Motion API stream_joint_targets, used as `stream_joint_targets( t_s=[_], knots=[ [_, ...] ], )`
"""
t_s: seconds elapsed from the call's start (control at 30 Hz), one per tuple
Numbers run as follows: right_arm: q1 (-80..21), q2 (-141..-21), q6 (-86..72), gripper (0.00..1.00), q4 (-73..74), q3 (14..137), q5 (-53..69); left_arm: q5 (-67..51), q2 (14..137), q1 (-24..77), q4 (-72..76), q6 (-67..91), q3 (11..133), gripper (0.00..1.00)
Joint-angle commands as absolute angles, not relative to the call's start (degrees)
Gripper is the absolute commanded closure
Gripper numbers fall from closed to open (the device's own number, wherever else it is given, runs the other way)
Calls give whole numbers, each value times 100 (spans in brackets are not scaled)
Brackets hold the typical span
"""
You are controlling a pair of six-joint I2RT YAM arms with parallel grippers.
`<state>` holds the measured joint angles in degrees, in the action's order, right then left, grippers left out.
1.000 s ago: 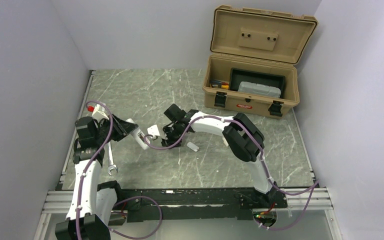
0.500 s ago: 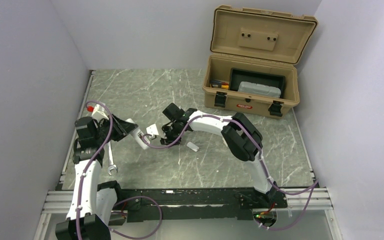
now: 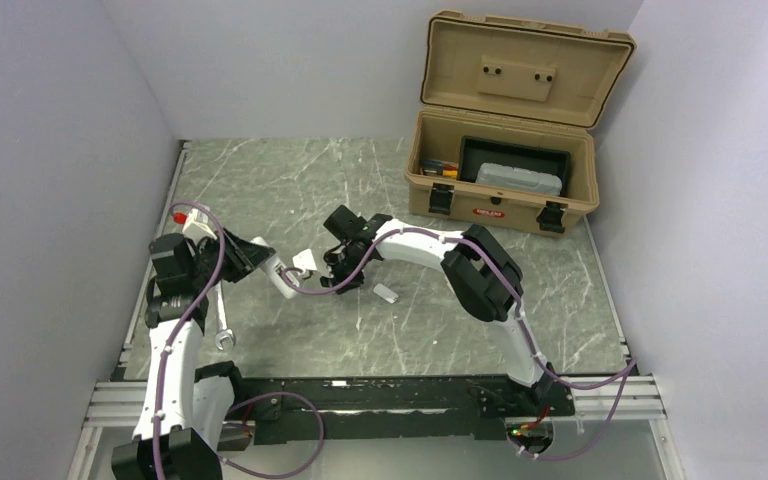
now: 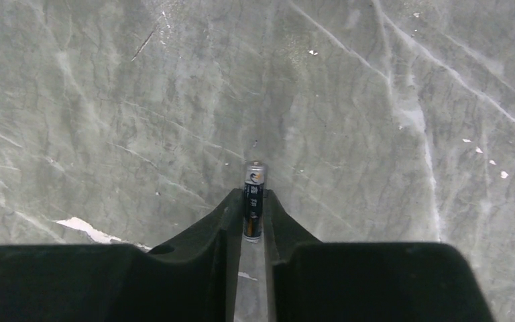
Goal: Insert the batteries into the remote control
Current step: Pick up the battery from the center of the board, then load the battery into the remote control.
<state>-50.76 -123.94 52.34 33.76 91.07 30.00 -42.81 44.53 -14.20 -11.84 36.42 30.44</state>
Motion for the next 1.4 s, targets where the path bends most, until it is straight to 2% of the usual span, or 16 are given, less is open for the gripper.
stream_joint_targets(
  t_s=[0.0,0.1,0.27,0.43,0.83,0.93,1.07,1.2,1.37],
  knots=[
    [-5095,-12747,5264,87,3947,9307,2903,-4440,4438,-1454,-948,3587,3066,100],
    [-5089,-12769,5141,100,3923,9291,2953,-4435,4438,-1457,-958,3586,3067,100],
    [-5001,-12151,4508,100,3001,8558,3199,-4434,4448,-1462,-958,3578,3067,100],
    [-4873,-11051,3109,100,1274,7556,3352,-4422,4469,-1461,-1073,3421,3175,100],
    [-4857,-8455,-1120,100,-1772,5252,1894,-4555,4113,-1174,-679,3617,2991,100],
    [-4908,-7750,-1954,100,-1852,4971,1441,-4308,3856,-490,-246,4025,2862,100],
    [-5369,-6869,-1921,100,-1480,4773,599,-3955,3694,643,873,4781,2529,100],
    [-6046,-6145,-1759,100,-671,4854,-886,-3884,3985,1371,2303,5718,2120,100],
    [-6280,-5613,-2554,100,-18,4807,-1373,-3533,4450,2156,3548,6290,2069,100]
  ],
)
